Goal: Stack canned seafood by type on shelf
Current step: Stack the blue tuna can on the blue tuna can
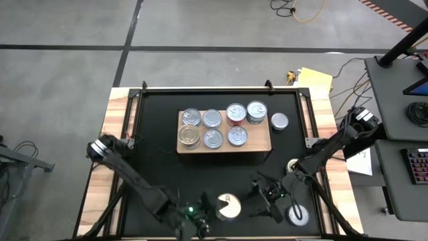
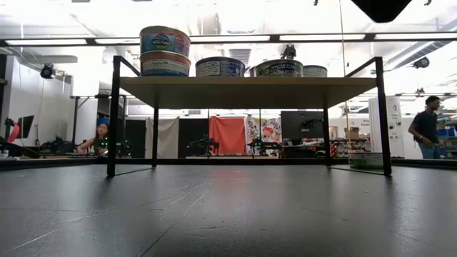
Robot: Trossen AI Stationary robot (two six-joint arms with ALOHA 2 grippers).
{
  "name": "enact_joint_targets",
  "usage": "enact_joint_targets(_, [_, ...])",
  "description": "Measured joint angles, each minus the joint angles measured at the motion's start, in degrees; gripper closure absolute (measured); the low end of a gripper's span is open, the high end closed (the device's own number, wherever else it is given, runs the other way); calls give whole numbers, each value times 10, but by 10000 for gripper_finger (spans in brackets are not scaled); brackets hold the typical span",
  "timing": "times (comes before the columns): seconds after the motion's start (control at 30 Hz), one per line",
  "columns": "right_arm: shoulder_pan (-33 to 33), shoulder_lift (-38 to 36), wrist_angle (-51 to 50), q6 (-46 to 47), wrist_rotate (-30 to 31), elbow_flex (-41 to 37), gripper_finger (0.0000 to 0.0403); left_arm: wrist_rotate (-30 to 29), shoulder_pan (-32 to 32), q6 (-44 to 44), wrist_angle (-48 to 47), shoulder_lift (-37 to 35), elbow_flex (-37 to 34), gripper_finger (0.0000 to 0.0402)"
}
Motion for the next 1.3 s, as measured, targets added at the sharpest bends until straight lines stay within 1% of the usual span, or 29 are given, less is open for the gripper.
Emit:
enact_joint_targets(0.1, [8, -4, -21, -47, 31, 0, 89, 8, 6, 2, 38, -47, -59, 229])
enact_joint_targets(0.2, [13, -3, -26, -95, 59, 0, 95, 10, 5, 18, 97, -88, -135, 229])
enact_joint_targets(0.33, [13, -1, -28, -172, 89, 0, 104, 11, -3, 58, 254, -132, -253, 229])
enact_joint_targets(0.43, [13, -1, -28, -245, 102, 0, 111, 9, -16, 129, 390, -141, -321, 229])
enact_joint_targets(0.57, [13, 0, -18, -369, 119, 0, 118, 10, -32, 230, 550, -140, -376, 229])
enact_joint_targets(0.63, [13, 0, -17, -428, 128, 5, 120, 0, -33, 271, 625, -141, -398, 229])
enact_joint_targets(0.73, [12, 0, -13, -476, 129, 13, 125, -11, -30, 318, 702, -142, -429, 229])
enact_joint_targets(0.83, [2, 0, -1, -514, 128, 22, 132, -9, -25, 340, 737, -145, -459, 229])
enact_joint_targets(0.97, [-15, 1, -2, -563, 130, 35, 142, -5, -16, 344, 746, -156, -486, 229])
enact_joint_targets(1.07, [-27, 11, -2, -611, 130, 52, 151, -5, -9, 364, 746, -170, -490, 229])
enact_joint_targets(1.13, [-33, 22, -2, -659, 133, 66, 156, -2, -2, 387, 746, -181, -491, 229])
enact_joint_targets(1.2, [-33, 35, -4, -714, 168, 82, 161, 23, 9, 397, 746, -190, -491, 229])
enact_joint_targets(1.3, [-33, 56, -7, -766, 250, 115, 163, 74, 24, 369, 743, -202, -491, 229])
